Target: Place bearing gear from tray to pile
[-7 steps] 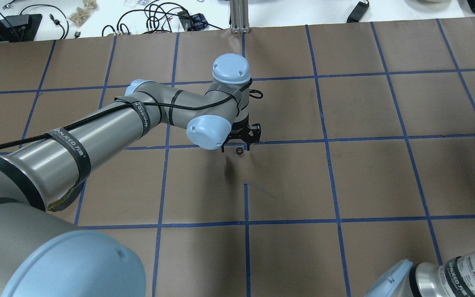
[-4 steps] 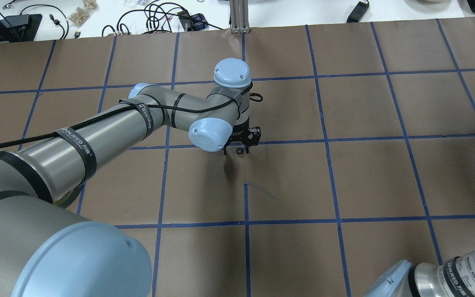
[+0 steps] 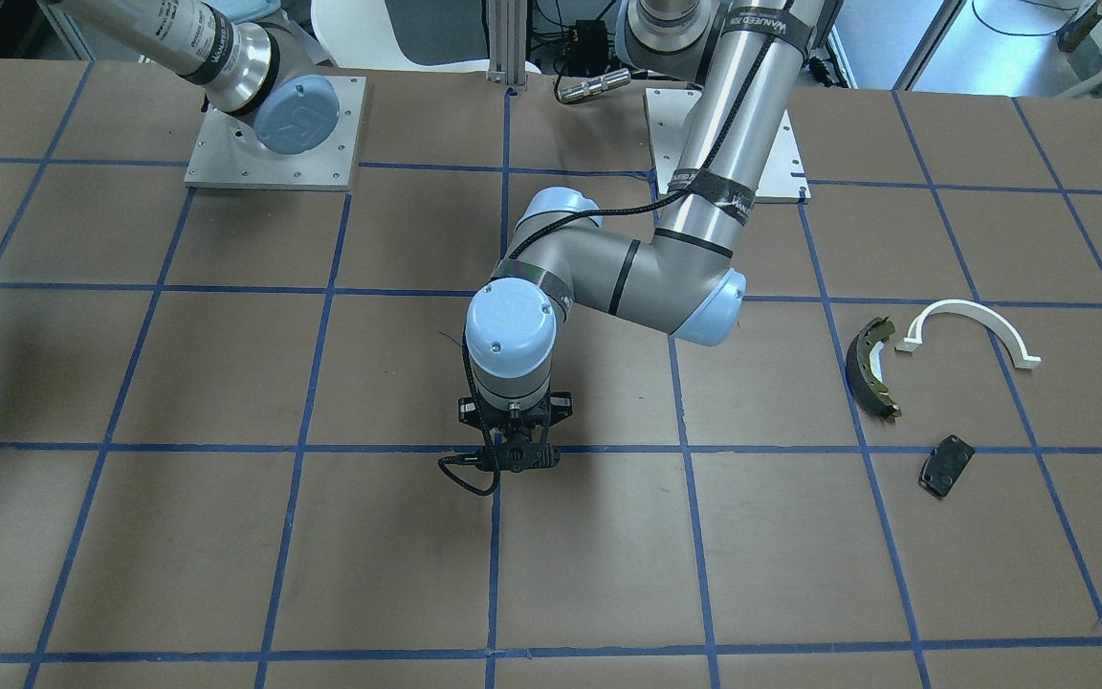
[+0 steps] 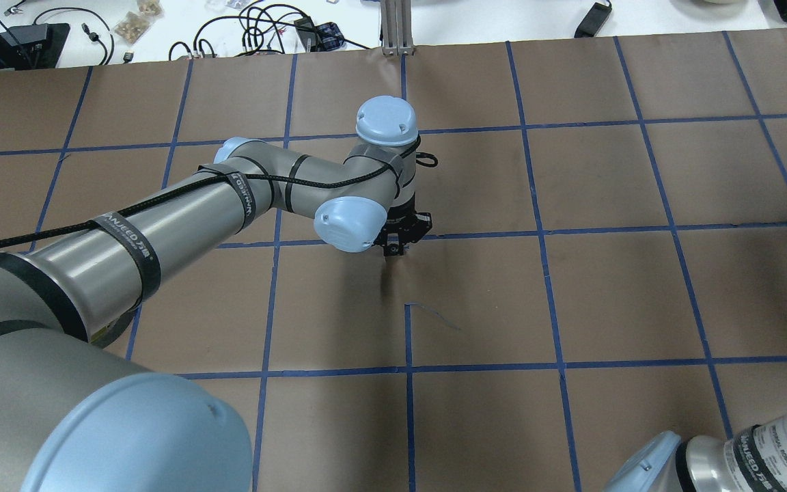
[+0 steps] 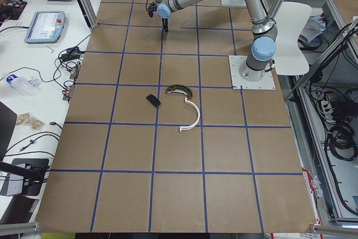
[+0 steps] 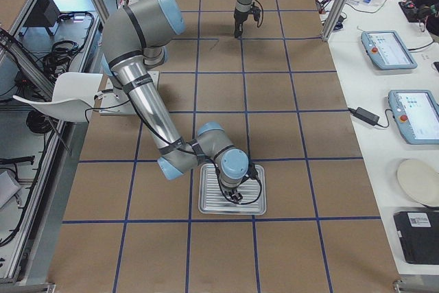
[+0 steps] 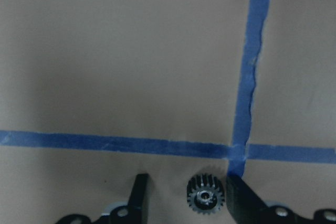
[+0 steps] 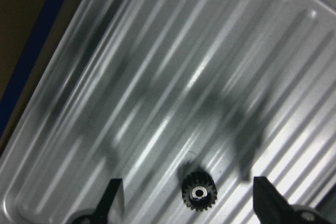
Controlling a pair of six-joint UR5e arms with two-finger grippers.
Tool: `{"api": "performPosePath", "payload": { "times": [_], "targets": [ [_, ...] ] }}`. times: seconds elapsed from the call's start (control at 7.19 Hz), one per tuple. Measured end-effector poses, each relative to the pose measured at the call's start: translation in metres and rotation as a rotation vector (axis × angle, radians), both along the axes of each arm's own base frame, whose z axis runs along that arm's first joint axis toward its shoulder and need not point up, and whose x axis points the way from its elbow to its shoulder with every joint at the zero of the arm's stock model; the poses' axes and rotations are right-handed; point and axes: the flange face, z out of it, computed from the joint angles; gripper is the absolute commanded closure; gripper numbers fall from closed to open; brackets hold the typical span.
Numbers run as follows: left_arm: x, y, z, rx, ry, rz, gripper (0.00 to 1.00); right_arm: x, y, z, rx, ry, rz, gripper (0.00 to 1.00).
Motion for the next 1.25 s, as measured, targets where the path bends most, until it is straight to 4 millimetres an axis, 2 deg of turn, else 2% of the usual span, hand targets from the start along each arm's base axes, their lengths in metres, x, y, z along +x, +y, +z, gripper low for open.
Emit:
{"api": "performPosePath", "payload": {
  "times": [0.28,0.42,0.56,0.7,0.84,0.97,1.11,1.25],
  "targets": [
    [0.005,-0.004,0.017,-0.024,0.008,-0.022,1.0,0.001,-0.002,-0.003,-0.002,-0.005,0.014,0.17],
    [0.023,-0.011,0.033,-0.038,0.011,-0.054,1.0,0.001,-0.002,-0.003,-0.003,-0.005,0.029,0.22],
    [0.058,-0.025,0.053,-0.049,0.017,-0.067,1.0,0.001,-0.001,-0.002,-0.004,-0.001,0.038,0.36],
    [0.107,-0.041,0.073,-0.048,0.022,-0.074,1.0,0.0,-0.001,-0.002,-0.007,0.005,0.04,0.56],
    [0.166,-0.054,0.092,-0.036,0.025,-0.079,1.0,0.0,-0.001,-0.001,-0.009,0.011,0.041,0.76],
    [0.234,-0.064,0.106,-0.029,0.032,-0.073,1.0,-0.001,-0.001,0.0,-0.009,0.015,0.042,0.89],
    [0.299,-0.068,0.114,-0.029,0.04,-0.078,1.0,-0.001,-0.001,0.0,-0.007,0.017,0.044,0.99],
    [0.361,-0.069,0.118,-0.032,0.045,-0.1,1.0,-0.001,-0.001,0.0,-0.005,0.019,0.045,1.0]
  ]
}}
